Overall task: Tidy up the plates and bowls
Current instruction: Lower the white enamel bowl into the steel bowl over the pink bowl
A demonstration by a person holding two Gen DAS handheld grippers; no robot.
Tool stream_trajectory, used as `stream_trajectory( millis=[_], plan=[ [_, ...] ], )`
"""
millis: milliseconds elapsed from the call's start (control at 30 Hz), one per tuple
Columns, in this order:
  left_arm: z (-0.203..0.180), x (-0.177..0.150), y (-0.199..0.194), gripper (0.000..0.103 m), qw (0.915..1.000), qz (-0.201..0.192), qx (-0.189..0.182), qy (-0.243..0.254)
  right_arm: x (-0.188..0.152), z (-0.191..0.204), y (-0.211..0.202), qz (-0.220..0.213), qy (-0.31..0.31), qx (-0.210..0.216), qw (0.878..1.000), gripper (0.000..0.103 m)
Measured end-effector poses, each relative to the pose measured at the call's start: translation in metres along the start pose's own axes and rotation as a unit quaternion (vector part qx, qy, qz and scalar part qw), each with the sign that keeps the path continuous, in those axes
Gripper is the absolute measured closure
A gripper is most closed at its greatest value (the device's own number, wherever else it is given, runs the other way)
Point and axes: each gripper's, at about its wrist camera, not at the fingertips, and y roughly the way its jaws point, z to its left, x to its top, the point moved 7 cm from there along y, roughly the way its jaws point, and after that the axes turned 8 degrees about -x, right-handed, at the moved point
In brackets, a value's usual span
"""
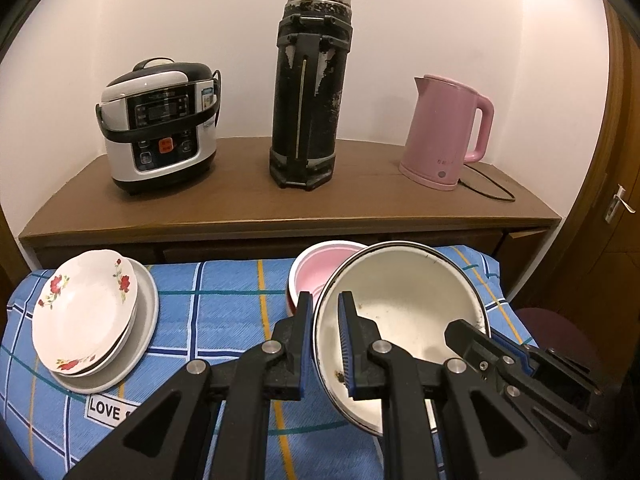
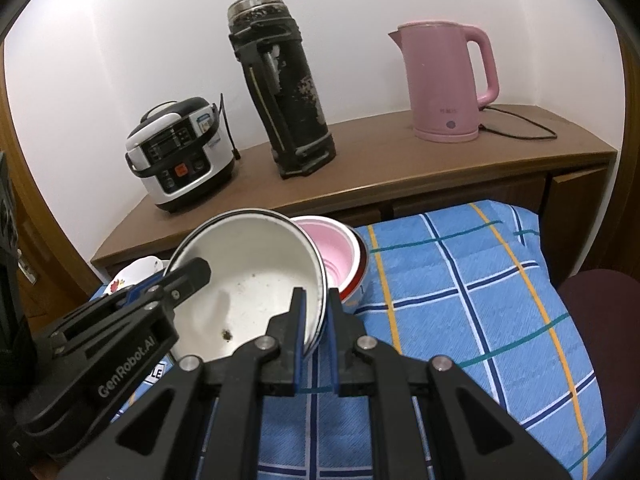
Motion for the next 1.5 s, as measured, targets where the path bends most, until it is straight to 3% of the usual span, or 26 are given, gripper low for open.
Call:
stream_trajectory(
  millis=[433, 767, 1400, 1467, 1500],
  plan=[
    [0.003, 0.013, 0.029, 0.089, 0.9999, 0.005, -0.007, -0.013, 0.017, -0.01, 0.023, -0.002, -0.001, -0.015, 1.0, 0.094],
    [0.013, 0.019, 0.07, 0.089, 0.9993, 0.032, 0.003, -0.018, 0.032, -0.015, 0.057, 0.006, -0.005, -0.031, 1.0, 0.094],
    [0.025, 0.022, 0.092, 0.088, 0.998, 0.054, 0.031, -0.012, 0.03, -0.012, 0.094, 0.042, -0.01, -0.009, 0.999, 0.091],
    [0.027, 0.023, 0.091, 0.084, 0.9982, 0.051, 0.028, -0.012, 0.03, -0.015, 0.093, 0.037, -0.002, -0.009, 0.999, 0.091],
    [0.027, 0.024, 0.09, 0.075, 0.9983, 0.05, 0.029, -0.011, 0.031, -0.015, 0.092, 0.033, 0.001, -0.006, 0.999, 0.091]
  ],
)
